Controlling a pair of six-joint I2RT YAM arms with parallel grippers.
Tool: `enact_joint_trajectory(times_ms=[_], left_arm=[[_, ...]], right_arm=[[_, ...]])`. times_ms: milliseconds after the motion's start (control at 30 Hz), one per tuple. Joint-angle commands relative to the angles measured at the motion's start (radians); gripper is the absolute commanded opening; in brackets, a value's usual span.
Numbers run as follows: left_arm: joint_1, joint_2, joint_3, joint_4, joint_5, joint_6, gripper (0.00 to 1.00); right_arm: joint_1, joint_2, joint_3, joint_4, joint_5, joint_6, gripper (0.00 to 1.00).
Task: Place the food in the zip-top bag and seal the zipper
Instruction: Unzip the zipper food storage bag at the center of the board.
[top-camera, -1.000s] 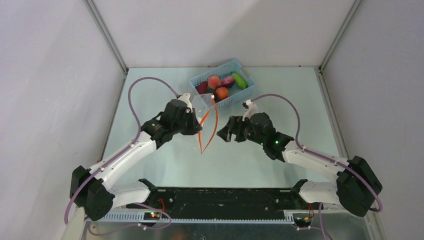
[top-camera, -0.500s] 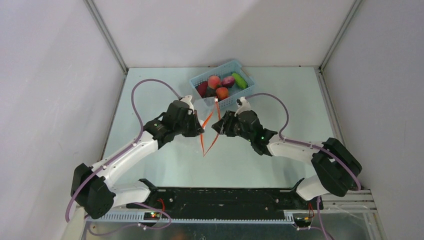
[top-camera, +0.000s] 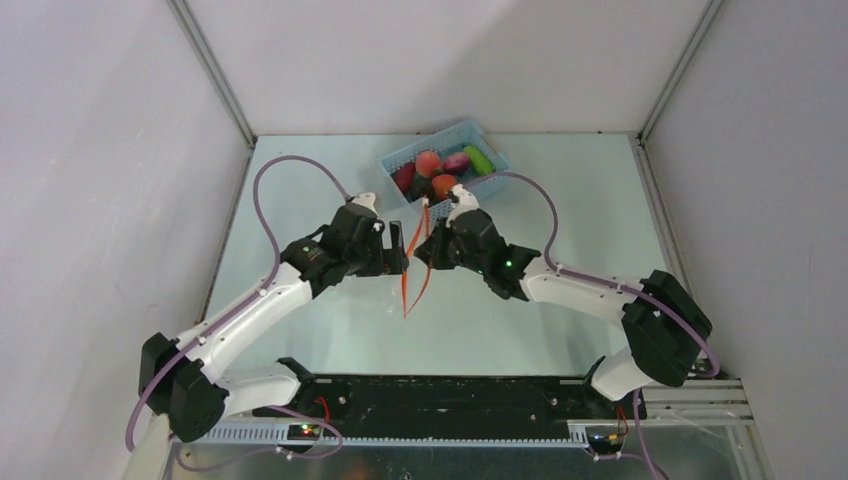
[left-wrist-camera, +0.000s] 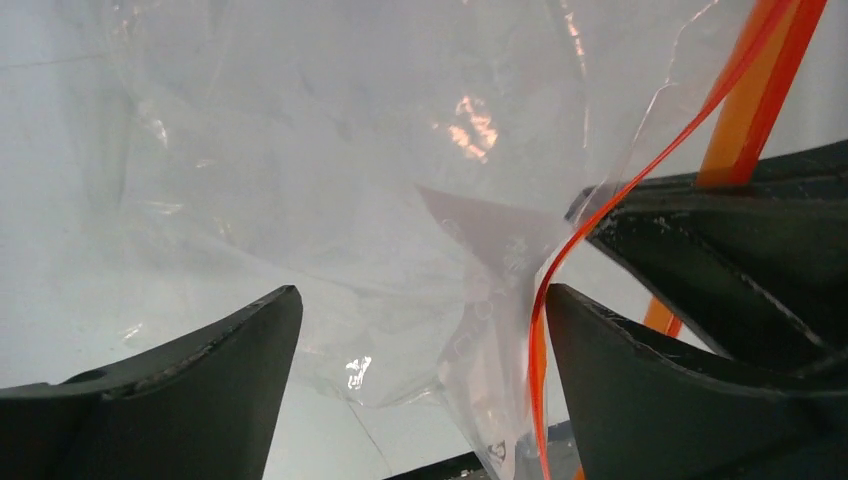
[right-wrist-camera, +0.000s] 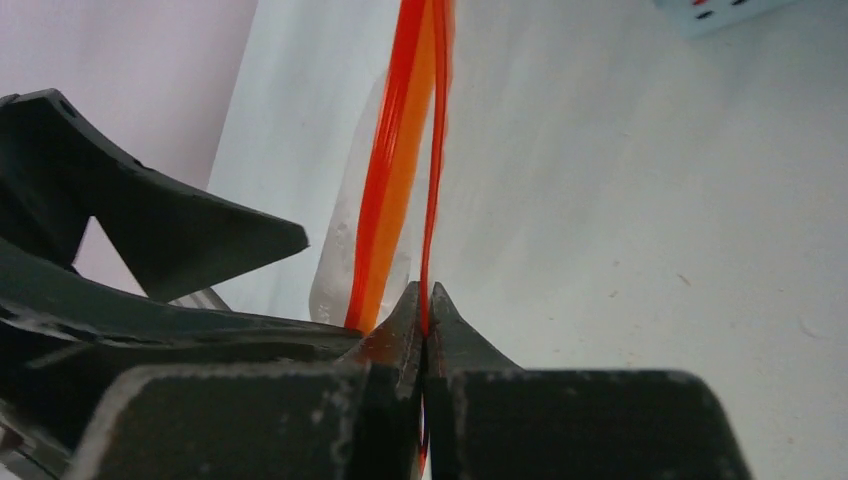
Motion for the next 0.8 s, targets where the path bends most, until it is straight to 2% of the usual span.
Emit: enact_joint_trajectory(times_ms=[0, 67, 233, 500, 767], left_arm=[[-0.007, -0.007, 0.062, -0.038, -0.046, 0.052, 0.99], [-0.010, -0.004, 0.059, -0.020, -0.001, 0.060, 1.00], [-0.023, 0.009, 0.056, -0.017, 0.002, 0.079, 1.00], [-0.063, 0.098, 0.122, -0.087, -0.181, 0.044, 0.95], [-0.103, 0.148, 0.220, -0.193, -0.327, 0.033, 0.83]], right_arm=[[0.049, 0.052, 0.178, -0.256, 0.051, -0.045, 0.00], [0.060, 0.083, 0.257, -0.365, 0.062, -0.038, 0.00], [0.061, 0.111, 0.302, -0.401, 0.011, -0.014, 0.00], [0.060, 0.077, 0.303, -0.371, -0.094, 0.002, 0.00], [0.034, 0.053, 0.302, -0.424, -0.101, -0.019, 0.00]])
